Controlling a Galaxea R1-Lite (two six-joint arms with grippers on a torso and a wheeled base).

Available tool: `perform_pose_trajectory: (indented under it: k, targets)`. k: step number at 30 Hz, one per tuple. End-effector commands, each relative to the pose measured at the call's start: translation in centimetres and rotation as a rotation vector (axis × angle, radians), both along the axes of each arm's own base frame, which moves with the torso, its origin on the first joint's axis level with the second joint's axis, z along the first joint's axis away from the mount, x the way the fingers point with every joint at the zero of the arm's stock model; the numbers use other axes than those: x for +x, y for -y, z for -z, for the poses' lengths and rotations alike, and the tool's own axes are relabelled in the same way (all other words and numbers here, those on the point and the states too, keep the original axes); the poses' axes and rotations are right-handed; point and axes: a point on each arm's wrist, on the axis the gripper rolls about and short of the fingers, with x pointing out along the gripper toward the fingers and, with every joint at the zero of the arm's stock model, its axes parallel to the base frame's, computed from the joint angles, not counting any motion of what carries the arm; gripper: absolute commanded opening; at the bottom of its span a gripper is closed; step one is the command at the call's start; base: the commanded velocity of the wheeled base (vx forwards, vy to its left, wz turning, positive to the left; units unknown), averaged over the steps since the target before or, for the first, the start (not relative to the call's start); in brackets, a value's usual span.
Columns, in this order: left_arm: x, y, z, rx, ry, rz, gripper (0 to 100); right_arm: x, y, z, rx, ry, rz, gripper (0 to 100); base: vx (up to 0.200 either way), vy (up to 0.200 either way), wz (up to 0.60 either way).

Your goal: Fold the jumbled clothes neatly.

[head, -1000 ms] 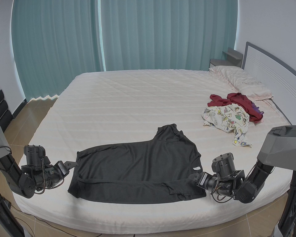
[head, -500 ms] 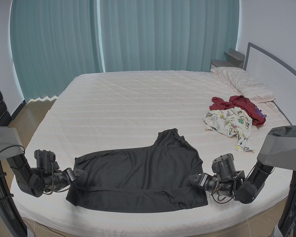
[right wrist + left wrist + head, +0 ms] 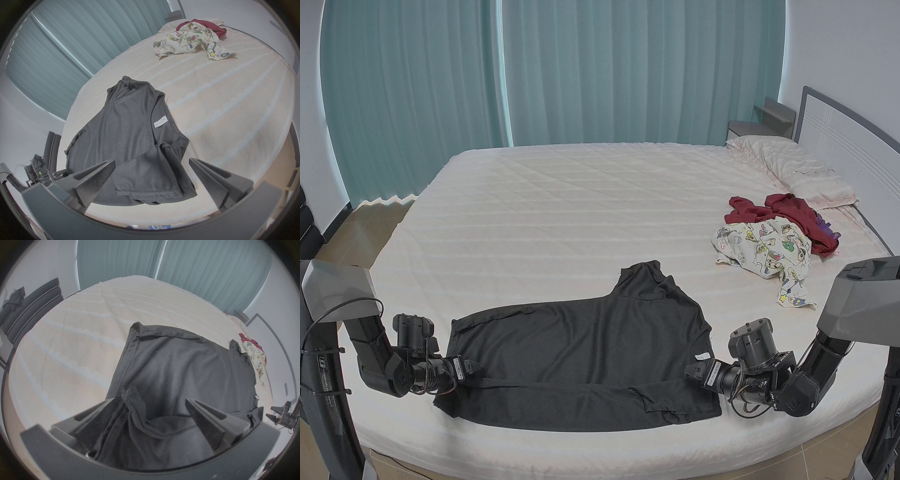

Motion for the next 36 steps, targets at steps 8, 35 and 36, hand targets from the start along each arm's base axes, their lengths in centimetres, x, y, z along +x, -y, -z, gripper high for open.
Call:
perform_pose_trajectory:
  k: [8, 35, 36]
  targets:
    - [1.5, -0.3, 0.6, 0.061, 0.018, -0.047, 0, 0.7, 1.2, 1.5, -0.068, -0.023, -0.021, 100, 0.0, 0.0, 0.0]
    - [1.2, -0.9, -1.1, 0.099, 0.056, -0.101, 0, 4.2, 1.6, 6.3, -0.085, 0.15, -0.34, 0, 0.0, 0.0, 0.0]
    - [1.2, -1.2, -1.0, 0.099, 0.055, -0.109, 0, 4.2, 1.6, 6.2, -0.083, 0.151, -0.338, 0, 0.0, 0.0, 0.0]
